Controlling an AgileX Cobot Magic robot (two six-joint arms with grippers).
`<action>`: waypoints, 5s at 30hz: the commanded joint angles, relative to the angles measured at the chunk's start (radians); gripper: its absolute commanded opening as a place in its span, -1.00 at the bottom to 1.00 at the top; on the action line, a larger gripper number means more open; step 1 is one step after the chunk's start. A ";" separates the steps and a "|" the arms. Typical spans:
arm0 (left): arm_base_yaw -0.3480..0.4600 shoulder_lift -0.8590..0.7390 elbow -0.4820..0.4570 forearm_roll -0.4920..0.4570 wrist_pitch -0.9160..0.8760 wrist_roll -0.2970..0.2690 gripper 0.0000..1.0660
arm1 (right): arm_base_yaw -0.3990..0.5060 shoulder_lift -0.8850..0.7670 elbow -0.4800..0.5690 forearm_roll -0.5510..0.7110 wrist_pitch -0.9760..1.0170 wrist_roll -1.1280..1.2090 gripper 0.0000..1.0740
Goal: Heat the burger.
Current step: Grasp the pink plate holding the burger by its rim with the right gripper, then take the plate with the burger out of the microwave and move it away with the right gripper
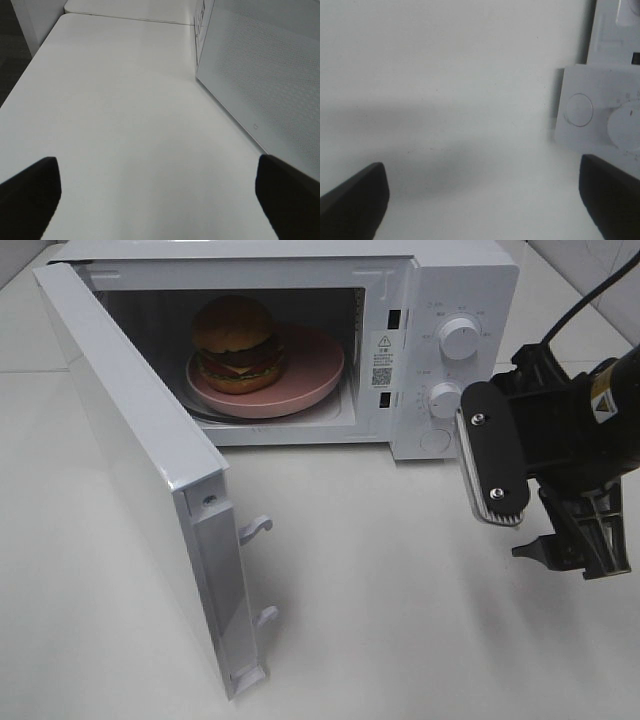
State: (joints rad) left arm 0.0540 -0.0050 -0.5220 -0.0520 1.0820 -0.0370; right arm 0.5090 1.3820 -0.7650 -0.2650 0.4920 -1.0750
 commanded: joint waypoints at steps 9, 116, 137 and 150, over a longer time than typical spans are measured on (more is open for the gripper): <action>0.003 -0.004 0.003 -0.005 -0.013 -0.001 0.84 | 0.088 0.166 -0.178 -0.047 -0.007 0.057 0.71; 0.003 -0.004 0.003 0.081 -0.012 -0.001 0.84 | 0.124 0.986 -1.063 0.086 -0.037 0.203 -1.00; 0.003 -0.004 0.003 0.081 -0.013 -0.001 0.84 | 0.143 0.896 -1.058 0.128 0.115 0.086 -1.00; 0.003 -0.004 0.003 0.081 -0.013 -0.001 0.84 | 0.145 0.774 -0.866 0.046 0.032 0.076 -1.00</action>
State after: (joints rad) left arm 0.0540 -0.0050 -0.5220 0.0260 1.0820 -0.0370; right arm 0.6640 2.2000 -1.6650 -0.1760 0.5450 -1.0120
